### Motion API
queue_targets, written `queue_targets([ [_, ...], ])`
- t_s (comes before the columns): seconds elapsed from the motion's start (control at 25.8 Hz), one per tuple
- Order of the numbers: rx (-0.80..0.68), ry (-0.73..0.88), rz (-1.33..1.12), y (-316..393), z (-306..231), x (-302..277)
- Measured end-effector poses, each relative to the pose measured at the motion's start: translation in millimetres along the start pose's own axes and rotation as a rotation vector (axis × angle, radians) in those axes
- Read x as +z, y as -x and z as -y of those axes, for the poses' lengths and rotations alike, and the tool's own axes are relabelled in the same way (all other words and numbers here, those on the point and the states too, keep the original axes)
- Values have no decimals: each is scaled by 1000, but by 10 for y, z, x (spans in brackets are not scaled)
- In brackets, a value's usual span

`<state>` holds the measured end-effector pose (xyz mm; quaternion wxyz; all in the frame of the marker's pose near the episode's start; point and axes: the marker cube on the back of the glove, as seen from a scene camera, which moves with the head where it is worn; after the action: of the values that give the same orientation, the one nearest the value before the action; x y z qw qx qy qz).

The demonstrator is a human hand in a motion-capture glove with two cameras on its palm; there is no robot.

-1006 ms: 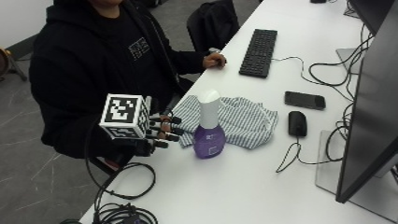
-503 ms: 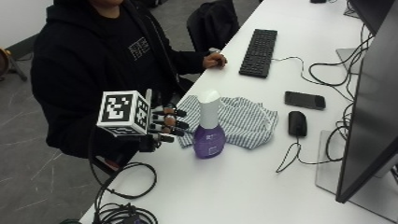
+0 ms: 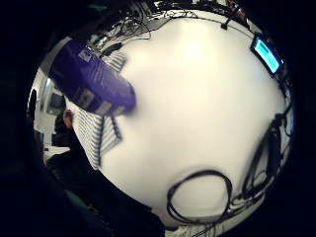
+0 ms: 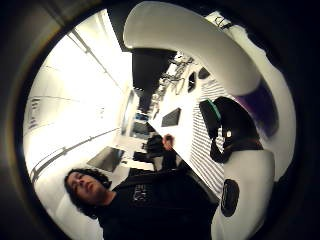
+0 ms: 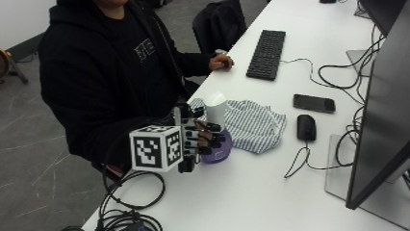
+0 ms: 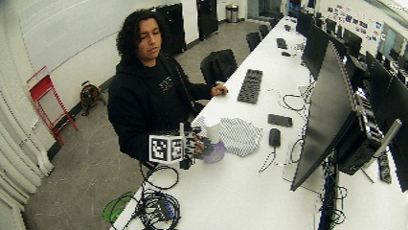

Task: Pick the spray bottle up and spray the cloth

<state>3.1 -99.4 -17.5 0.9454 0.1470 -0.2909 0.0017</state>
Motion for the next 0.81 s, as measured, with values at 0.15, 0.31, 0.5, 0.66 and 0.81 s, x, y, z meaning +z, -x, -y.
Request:
queue_targets([
  [0.15, -14, -82, 231, 3, 240, 137],
  [0.31, -24, -185, 342, 67, 391, 223],
  [0.5, -52, -320, 333, 131, 544, 321],
  [0.66, -100, -447, 321, 163, 834, 403],
  [0.81, -99, -384, 281, 210, 536, 265],
])
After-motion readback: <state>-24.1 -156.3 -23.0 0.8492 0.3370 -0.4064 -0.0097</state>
